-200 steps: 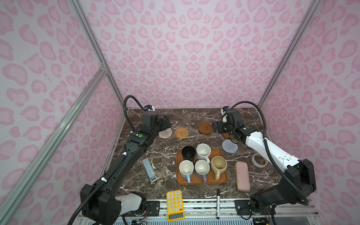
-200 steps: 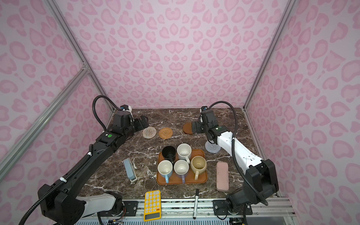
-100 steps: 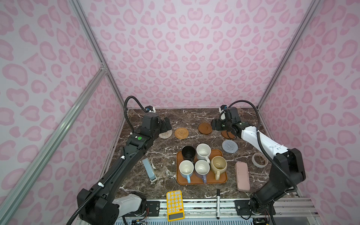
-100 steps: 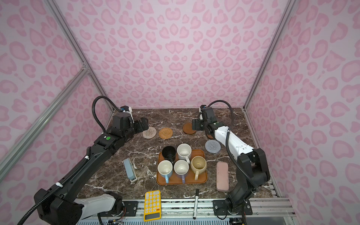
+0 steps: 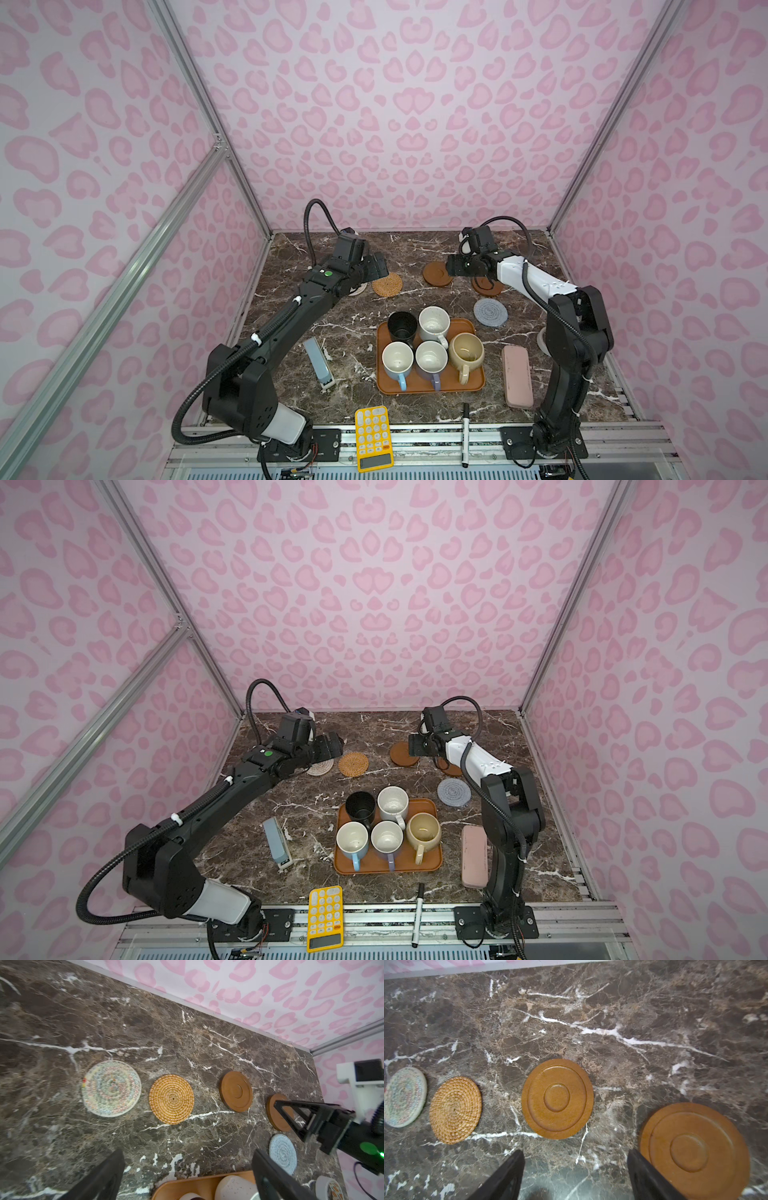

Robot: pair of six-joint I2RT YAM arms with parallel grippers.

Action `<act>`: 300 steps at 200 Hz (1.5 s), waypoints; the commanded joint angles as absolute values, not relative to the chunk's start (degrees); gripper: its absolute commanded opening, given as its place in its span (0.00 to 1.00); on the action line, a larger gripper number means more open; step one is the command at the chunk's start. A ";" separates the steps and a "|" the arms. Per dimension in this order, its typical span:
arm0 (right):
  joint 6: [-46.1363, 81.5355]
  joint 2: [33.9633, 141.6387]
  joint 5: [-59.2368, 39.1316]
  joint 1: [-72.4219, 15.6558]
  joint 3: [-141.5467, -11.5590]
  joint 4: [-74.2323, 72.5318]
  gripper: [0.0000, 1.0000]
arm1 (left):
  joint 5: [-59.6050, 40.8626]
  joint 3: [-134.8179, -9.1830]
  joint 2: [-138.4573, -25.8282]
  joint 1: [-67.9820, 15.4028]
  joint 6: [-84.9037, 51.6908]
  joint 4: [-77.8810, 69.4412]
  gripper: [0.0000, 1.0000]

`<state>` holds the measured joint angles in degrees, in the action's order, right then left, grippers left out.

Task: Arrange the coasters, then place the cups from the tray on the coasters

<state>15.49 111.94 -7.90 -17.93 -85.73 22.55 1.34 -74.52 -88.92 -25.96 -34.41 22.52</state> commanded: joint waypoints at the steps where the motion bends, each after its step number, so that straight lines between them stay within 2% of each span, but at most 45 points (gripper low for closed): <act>1: 15.40 114.87 -8.88 -17.75 -88.23 24.29 0.76 | -2.76 -78.47 -92.91 -27.11 -33.04 22.79 0.97; 70: 13.74 123.75 -9.82 -16.02 -95.09 28.42 0.61 | -2.36 -87.58 -104.78 -29.19 -35.62 25.57 0.97; 106: 11.20 126.61 -9.40 -15.75 -98.28 31.15 0.58 | -3.24 -90.23 -108.18 -29.78 -36.89 26.02 0.97; 205: 10.20 130.96 -10.37 -16.73 -104.49 34.58 0.56 | -3.71 -90.97 -109.86 -31.55 -38.48 24.80 0.97; 269: 10.43 135.65 -6.07 -18.13 -109.24 39.10 0.57 | -3.30 -89.70 -109.69 -32.17 -39.37 24.97 0.97; 300: 10.18 136.32 -4.93 -18.42 -109.99 40.10 0.54 | -2.89 -88.78 -109.16 -32.12 -39.73 24.51 0.97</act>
<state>10.33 134.96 -7.05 -18.06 -109.51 36.51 -3.57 -89.38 -109.43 -32.10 -39.00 25.41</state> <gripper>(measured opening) 0.555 0.971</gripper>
